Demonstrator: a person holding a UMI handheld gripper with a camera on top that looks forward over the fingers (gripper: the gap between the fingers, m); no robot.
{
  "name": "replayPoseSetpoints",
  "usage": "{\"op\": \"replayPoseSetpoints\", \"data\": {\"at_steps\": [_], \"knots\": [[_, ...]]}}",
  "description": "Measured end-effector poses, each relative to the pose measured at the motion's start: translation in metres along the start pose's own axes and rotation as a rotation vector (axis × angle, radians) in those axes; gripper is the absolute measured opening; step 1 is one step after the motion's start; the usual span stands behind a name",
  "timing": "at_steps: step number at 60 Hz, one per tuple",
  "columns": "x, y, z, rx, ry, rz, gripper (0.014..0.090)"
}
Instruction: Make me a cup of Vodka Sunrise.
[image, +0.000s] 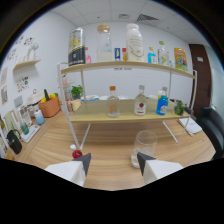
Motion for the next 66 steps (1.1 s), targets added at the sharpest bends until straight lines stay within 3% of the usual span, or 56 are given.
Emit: {"op": "replayPoseSetpoints", "data": {"at_steps": [9, 15, 33, 43, 49, 57, 66], "knots": [[0.068, 0.016, -0.015, -0.037, 0.069, 0.034, 0.0859], [0.107, -0.006, -0.027, -0.016, 0.103, 0.046, 0.0856], [0.216, -0.185, -0.045, 0.207, 0.120, 0.105, 0.0859], [0.243, -0.261, -0.016, 0.310, 0.084, 0.092, 0.0856], [0.247, -0.288, 0.012, 0.318, 0.061, 0.072, 0.0851], [0.244, -0.298, 0.048, 0.302, 0.017, 0.068, 0.0774], [0.251, -0.303, 0.063, 0.317, 0.028, 0.022, 0.0544]]}}
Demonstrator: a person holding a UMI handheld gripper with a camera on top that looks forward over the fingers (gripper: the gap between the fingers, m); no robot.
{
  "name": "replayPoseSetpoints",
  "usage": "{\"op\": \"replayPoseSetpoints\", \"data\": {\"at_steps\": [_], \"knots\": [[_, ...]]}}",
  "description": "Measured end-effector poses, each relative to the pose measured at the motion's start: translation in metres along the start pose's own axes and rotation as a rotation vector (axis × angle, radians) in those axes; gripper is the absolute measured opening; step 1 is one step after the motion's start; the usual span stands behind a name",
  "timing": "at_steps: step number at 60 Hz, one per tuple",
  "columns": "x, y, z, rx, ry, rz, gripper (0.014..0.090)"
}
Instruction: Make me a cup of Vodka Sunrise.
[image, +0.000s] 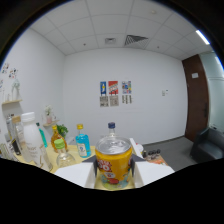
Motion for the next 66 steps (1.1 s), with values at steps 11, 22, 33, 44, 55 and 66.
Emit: {"op": "replayPoseSetpoints", "data": {"at_steps": [11, 22, 33, 44, 55, 66], "knots": [[0.001, -0.002, -0.002, 0.011, 0.007, -0.019, 0.0525], [-0.001, -0.015, -0.023, 0.037, 0.023, -0.028, 0.0515], [-0.017, -0.031, -0.080, 0.102, 0.009, -0.021, 0.0515], [-0.041, 0.061, -0.113, -0.007, -0.009, 0.017, 0.0512], [-0.063, 0.187, -0.107, -0.178, -0.006, 0.054, 0.0513], [-0.072, 0.235, -0.091, -0.247, 0.016, -0.069, 0.0514]]}}
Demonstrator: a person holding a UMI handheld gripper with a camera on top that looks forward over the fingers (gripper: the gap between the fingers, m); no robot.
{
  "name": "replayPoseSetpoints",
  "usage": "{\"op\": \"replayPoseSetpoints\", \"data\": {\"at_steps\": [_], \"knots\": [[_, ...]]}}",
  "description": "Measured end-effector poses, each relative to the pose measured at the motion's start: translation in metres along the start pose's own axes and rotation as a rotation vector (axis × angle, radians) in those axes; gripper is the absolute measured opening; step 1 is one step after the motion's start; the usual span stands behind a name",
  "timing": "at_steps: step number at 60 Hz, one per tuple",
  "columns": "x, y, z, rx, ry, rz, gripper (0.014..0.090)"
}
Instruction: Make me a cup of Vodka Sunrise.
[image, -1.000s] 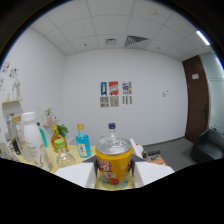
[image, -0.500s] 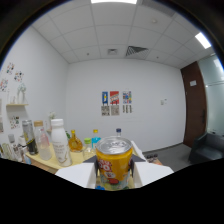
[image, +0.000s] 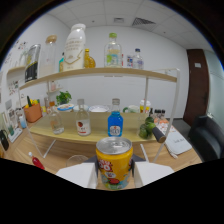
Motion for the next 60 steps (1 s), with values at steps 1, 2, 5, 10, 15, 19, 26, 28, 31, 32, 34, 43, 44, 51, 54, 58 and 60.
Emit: {"op": "replayPoseSetpoints", "data": {"at_steps": [1, 2, 5, 10, 15, 19, 26, 28, 31, 32, 34, 43, 44, 51, 54, 58, 60], "knots": [[-0.001, 0.000, 0.001, 0.000, 0.004, -0.033, 0.0513], [-0.002, 0.000, 0.002, 0.001, 0.008, -0.068, 0.0513], [-0.004, -0.002, 0.005, 0.006, 0.018, -0.185, 0.0512], [-0.009, -0.005, 0.009, 0.004, 0.041, -0.395, 0.0512], [-0.010, -0.011, 0.012, 0.010, 0.080, -0.620, 0.0510], [-0.011, -0.017, 0.012, 0.013, 0.108, -0.783, 0.0510], [-0.011, -0.026, 0.013, 0.013, 0.172, -1.087, 0.0509], [-0.012, -0.028, 0.013, 0.013, 0.187, -1.172, 0.0508], [-0.013, -0.029, 0.015, 0.010, 0.211, -1.304, 0.0510], [-0.014, -0.030, 0.015, 0.010, 0.217, -1.348, 0.0509], [-0.016, -0.031, 0.016, 0.012, 0.227, -1.441, 0.0509], [-0.023, -0.030, 0.017, 0.024, 0.265, -1.777, 0.0512], [-0.025, -0.030, 0.020, 0.028, 0.266, -1.801, 0.0511], [-0.031, -0.031, 0.018, 0.043, 0.273, -1.908, 0.0511], [-0.031, -0.032, 0.019, 0.040, 0.275, -1.915, 0.0510], [-0.033, -0.034, 0.016, 0.050, 0.272, -1.898, 0.0514], [-0.033, -0.035, 0.015, 0.059, 0.269, -1.881, 0.0513]]}}
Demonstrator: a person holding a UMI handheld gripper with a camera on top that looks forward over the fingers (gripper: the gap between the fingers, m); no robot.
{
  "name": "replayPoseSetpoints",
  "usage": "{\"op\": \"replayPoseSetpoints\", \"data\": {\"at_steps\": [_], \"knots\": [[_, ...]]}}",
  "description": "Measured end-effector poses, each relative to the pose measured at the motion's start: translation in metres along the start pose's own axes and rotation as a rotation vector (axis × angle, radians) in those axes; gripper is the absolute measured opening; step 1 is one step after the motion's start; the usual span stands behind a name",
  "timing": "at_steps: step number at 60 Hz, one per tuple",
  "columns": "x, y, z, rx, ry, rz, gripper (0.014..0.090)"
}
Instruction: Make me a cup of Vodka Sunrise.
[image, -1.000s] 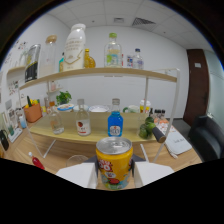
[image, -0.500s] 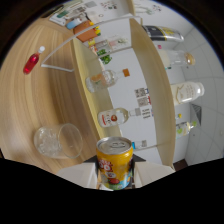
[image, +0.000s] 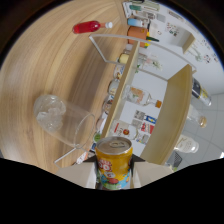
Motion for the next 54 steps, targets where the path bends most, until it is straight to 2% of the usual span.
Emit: {"op": "replayPoseSetpoints", "data": {"at_steps": [13, 21, 29, 34, 39, 46, 54], "knots": [[0.044, 0.017, -0.018, 0.051, 0.051, 0.464, 0.0512], [0.073, 0.052, -0.031, 0.064, 0.080, 0.900, 0.0514], [0.074, 0.096, -0.042, 0.099, 0.075, 1.348, 0.0518], [0.058, 0.124, -0.044, 0.119, 0.067, 1.605, 0.0518], [0.025, 0.142, -0.038, 0.105, 0.019, 1.778, 0.0517], [-0.031, 0.156, -0.022, 0.064, -0.033, 1.874, 0.0517], [-0.090, 0.150, -0.003, 0.030, -0.136, 1.969, 0.0517]]}}
